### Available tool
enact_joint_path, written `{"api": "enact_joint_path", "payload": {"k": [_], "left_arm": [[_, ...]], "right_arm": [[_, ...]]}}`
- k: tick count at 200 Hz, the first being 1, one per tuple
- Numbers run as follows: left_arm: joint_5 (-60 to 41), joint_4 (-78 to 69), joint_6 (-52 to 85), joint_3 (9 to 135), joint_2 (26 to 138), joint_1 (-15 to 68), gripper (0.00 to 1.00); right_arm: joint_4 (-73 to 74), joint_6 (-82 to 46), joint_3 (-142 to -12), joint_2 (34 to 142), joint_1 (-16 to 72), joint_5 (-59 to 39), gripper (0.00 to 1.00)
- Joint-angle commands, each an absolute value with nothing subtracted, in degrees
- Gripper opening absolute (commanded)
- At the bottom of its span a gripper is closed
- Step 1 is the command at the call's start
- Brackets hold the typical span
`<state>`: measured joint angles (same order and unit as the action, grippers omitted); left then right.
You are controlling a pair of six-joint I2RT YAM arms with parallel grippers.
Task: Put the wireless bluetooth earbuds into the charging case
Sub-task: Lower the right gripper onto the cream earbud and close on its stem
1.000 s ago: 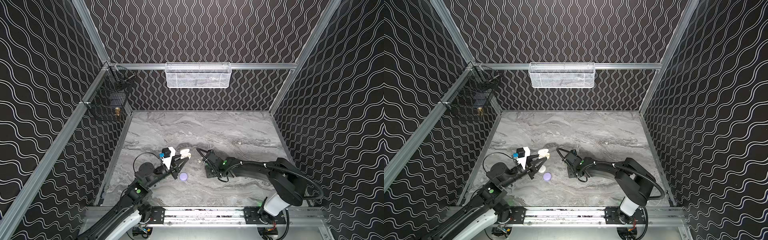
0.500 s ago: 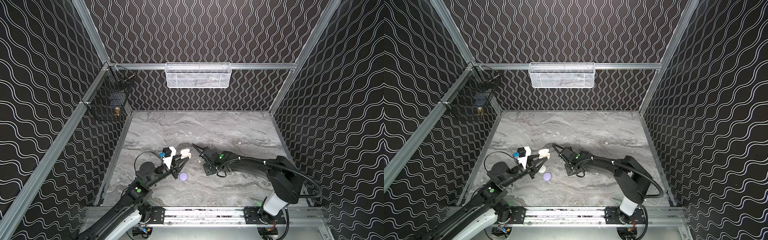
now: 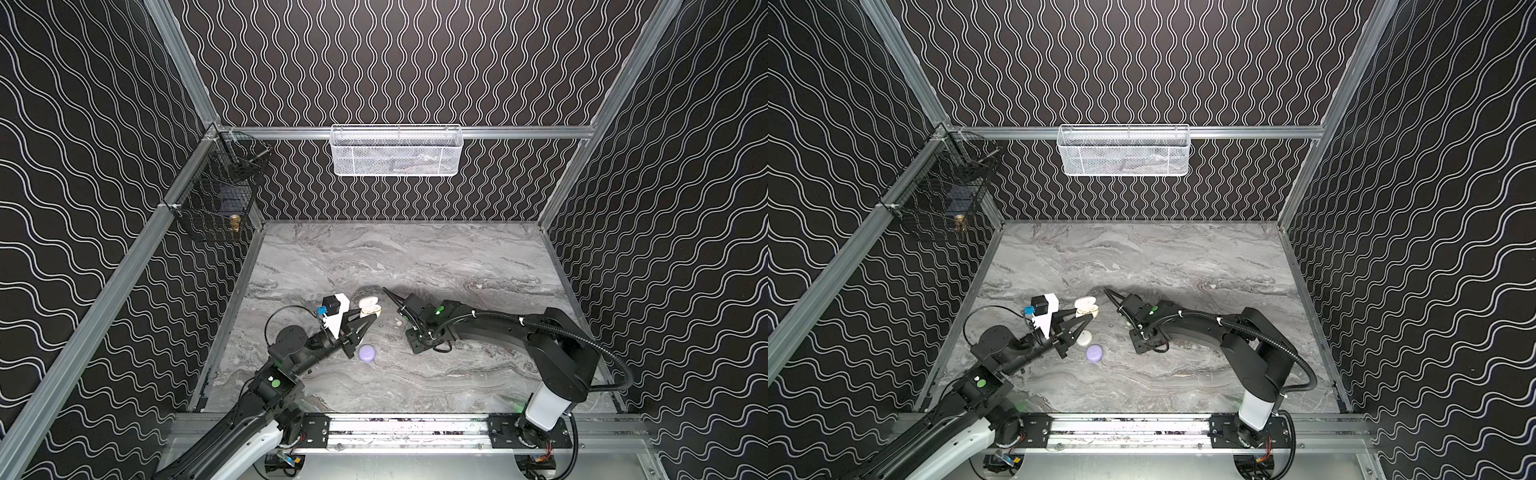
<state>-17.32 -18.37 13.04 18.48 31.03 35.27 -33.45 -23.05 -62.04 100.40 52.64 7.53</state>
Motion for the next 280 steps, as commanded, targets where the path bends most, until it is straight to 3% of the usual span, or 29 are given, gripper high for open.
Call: {"api": "enact_joint_path", "payload": {"k": [1,280], "left_arm": [[-16.4,-18.8,11.7,18.7,30.2,35.2,0.00],[-17.5,-19.1,12.0,18.9,30.3,35.2,0.00]], "right_arm": [[-34.6,-22.7,-62.8,101.4,52.6,6.8,0.46],[-30.8,-24.9,-59.6,102.6,52.0,4.7,0.27]]}}
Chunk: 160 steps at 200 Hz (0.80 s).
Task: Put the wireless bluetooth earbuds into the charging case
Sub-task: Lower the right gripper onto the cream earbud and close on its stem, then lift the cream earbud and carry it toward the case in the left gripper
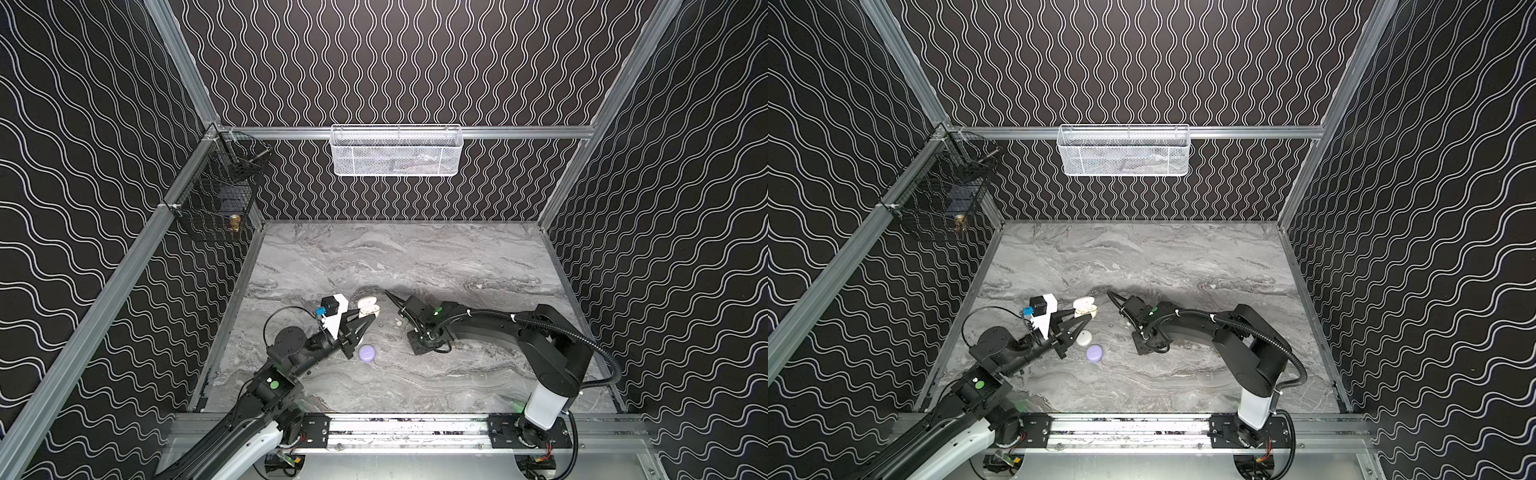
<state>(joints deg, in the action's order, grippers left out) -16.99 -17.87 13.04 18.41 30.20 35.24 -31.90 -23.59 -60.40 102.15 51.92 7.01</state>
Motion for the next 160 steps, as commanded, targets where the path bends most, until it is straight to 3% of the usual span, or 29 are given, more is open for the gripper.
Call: {"api": "enact_joint_path", "payload": {"k": [1,72,136,160], "left_arm": [[-17.5,-19.1,12.0,18.9,30.3,35.2,0.00],[-17.8,-19.4,12.2,18.9,30.4,35.2,0.00],[-18.1,-19.6,12.0,18.8,30.0,35.2,0.00],[-19.1,-20.7,12.1,18.4,29.9,35.2,0.00]], "right_arm": [[-30.8,-24.9,-59.6,102.6,52.0,4.7,0.27],[-29.1,-26.3,-57.9,102.0,52.0,5.1,0.24],[-23.1,-31.5,-52.5,96.1,51.8,6.2,0.08],[-20.4,-34.3,-50.2,91.6,51.9,7.6,0.07]]}}
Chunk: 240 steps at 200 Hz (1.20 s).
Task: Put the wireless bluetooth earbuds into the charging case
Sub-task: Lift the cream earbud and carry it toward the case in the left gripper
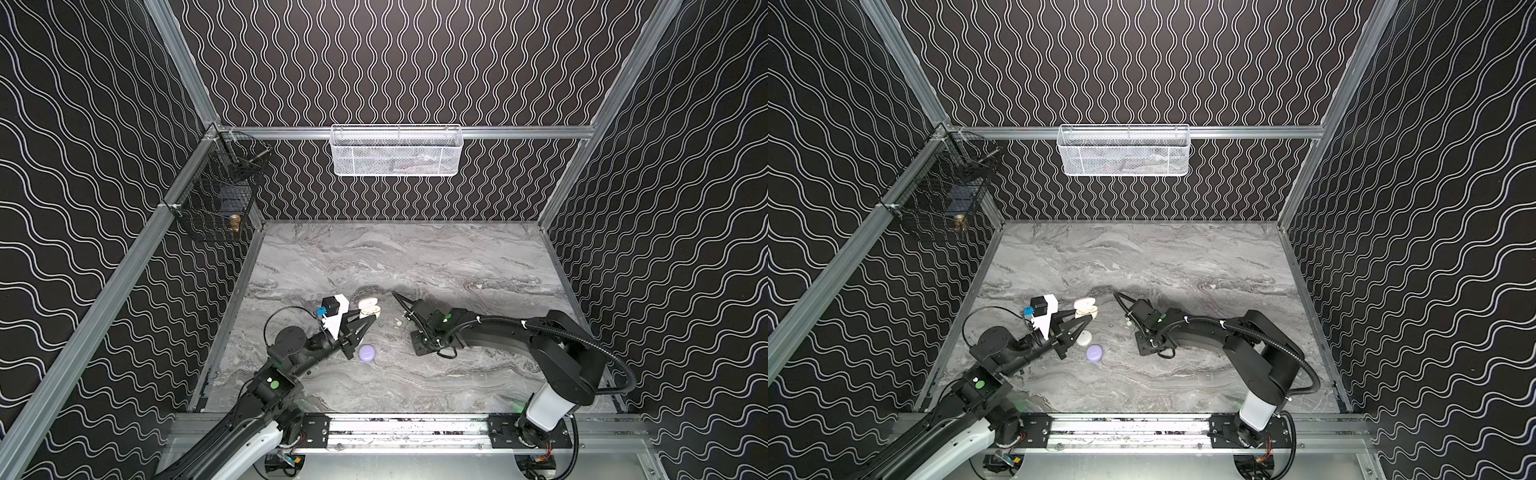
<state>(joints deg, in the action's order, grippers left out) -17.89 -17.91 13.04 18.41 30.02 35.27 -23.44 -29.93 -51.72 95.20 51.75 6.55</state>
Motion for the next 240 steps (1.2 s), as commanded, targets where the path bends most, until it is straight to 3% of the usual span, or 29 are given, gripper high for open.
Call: {"api": "enact_joint_path", "payload": {"k": [1,95,151,240], "left_arm": [[-19.1,-20.7,12.2,18.4,29.9,35.2,0.00],[-19.4,-21.9,11.8,18.2,26.9,35.2,0.00],[-23.0,-27.7,11.2,16.1,25.8,35.2,0.00],[-26.4,-35.7,11.6,12.7,22.6,35.2,0.00]], "right_arm": [[-20.3,-34.5,-50.1,91.3,51.9,7.6,0.07],[-9.4,-38.6,-48.1,69.5,52.0,17.6,0.09],[9.3,-34.1,-42.7,60.0,52.7,16.1,0.09],[34.2,-18.7,-40.5,58.5,70.1,17.0,0.08]]}}
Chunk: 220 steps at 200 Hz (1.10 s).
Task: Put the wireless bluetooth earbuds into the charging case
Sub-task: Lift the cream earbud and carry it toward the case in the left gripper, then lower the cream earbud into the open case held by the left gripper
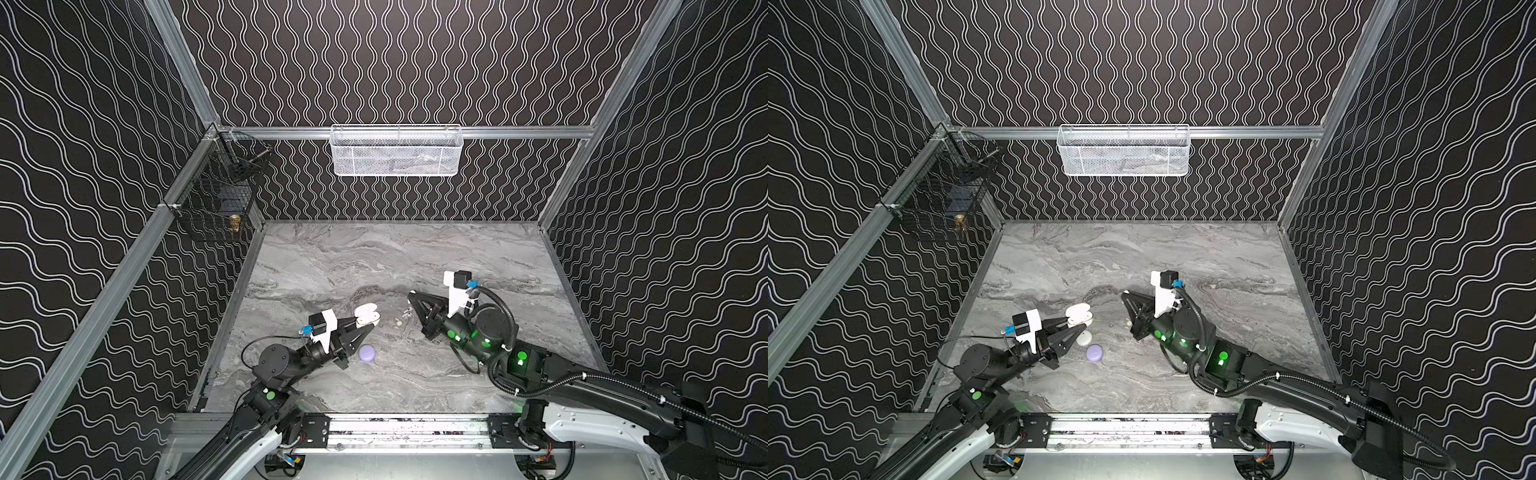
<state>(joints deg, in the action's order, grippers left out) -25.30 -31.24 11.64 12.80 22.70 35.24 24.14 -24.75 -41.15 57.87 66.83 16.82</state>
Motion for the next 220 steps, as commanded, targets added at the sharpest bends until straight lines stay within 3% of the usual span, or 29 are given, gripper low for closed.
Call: {"api": "enact_joint_path", "payload": {"k": [1,88,220], "left_arm": [[-26.4,-35.7,11.6,12.7,22.5,35.2,0.00],[-32.9,-41.2,11.4,11.1,21.6,35.2,0.00],[-31.8,-39.8,12.0,11.3,19.9,35.2,0.00]], "right_arm": [[34.4,-18.6,-40.4,58.5,70.2,17.0,0.08],[43.9,-11.6,-39.4,62.2,74.5,11.3,0.08],[51.7,-9.9,-37.5,67.6,74.5,10.5,0.07]]}}
